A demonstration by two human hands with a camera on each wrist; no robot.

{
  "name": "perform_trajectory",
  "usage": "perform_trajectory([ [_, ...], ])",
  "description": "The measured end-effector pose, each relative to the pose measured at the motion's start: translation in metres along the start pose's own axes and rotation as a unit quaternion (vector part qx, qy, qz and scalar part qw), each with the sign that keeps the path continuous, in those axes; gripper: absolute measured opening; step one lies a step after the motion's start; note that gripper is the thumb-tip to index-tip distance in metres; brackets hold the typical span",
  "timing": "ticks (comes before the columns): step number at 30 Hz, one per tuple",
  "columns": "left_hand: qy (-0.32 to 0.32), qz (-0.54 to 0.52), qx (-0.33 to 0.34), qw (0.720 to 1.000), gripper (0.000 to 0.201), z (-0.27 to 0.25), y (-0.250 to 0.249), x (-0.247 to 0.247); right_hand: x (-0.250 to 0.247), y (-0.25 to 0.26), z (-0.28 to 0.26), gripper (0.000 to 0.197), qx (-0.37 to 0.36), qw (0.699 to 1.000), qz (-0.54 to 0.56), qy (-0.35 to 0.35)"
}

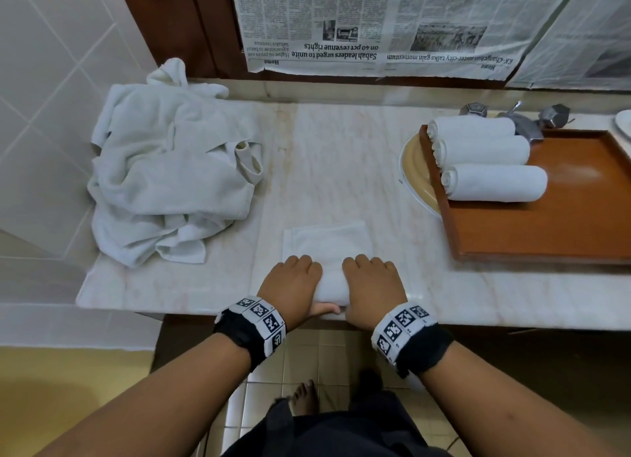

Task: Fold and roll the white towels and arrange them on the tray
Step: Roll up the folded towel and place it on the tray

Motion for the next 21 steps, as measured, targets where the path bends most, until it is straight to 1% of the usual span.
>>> perform_trajectory([
  [2,-0.002,0.021,-0.011,1.0,0.088,0.004,0.004,-0.003,0.0,-0.004,0.008,0.069,0.015,1.0,0.001,0.02],
  [4,-0.025,0.039,-0.004,0.999,0.083,0.004,0.004,-0.004,0.001,-0.007,0.016,0.066,0.029,0.998,0.003,0.048],
  [6,-0.036,0.059,0.016,0.997,0.077,-0.003,0.001,0.001,0.003,-0.009,0.022,0.052,0.038,0.996,0.015,0.073],
  [7,-0.033,0.069,0.025,0.997,0.077,-0.008,0.001,0.007,0.004,-0.011,0.023,0.046,0.041,0.995,0.021,0.088],
  [9,-0.015,0.061,0.025,0.998,0.075,-0.01,0.002,0.008,0.007,-0.013,0.027,0.039,0.047,0.992,0.032,0.117],
  [11,0.019,0.007,0.003,1.0,0.074,-0.002,0.007,0.004,0.006,-0.013,0.03,0.039,0.048,0.99,0.031,0.128],
  [12,0.052,-0.028,-0.021,0.998,0.074,0.003,0.013,0.005,0.003,-0.01,0.03,0.041,0.044,0.992,0.019,0.116],
  [13,0.1,-0.059,-0.033,0.993,0.073,0.007,0.019,0.01,0.001,-0.006,0.027,0.046,0.038,0.995,-0.002,0.091],
  [15,0.171,-0.115,-0.032,0.978,0.07,0.013,0.025,0.016,-0.003,0.005,0.012,0.055,0.029,0.998,-0.042,0.025],
  [18,0.218,-0.175,-0.033,0.96,0.069,0.019,0.03,0.02,0.005,0.014,-0.013,0.077,0.026,0.997,-0.067,-0.019],
  [19,0.232,-0.184,-0.038,0.954,0.07,0.02,0.03,0.021,0.007,0.012,-0.015,0.078,0.031,0.997,-0.07,-0.023],
  [20,0.241,-0.186,-0.043,0.952,0.07,0.019,0.029,0.021,0.006,0.01,-0.013,0.074,0.032,0.997,-0.07,-0.028],
  [21,0.245,-0.165,-0.042,0.955,0.072,0.017,0.026,0.019,0.005,0.007,-0.008,0.068,0.034,0.997,-0.066,-0.018],
])
Point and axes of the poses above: each hand's wrist, its own z-axis towards the middle knuckle, its own x-axis out of the palm, y = z × x, the point moved 8 cm from there along z, towards the middle knuckle, and after that the axes turned 14 degrees about -y, right-handed, at the moved point
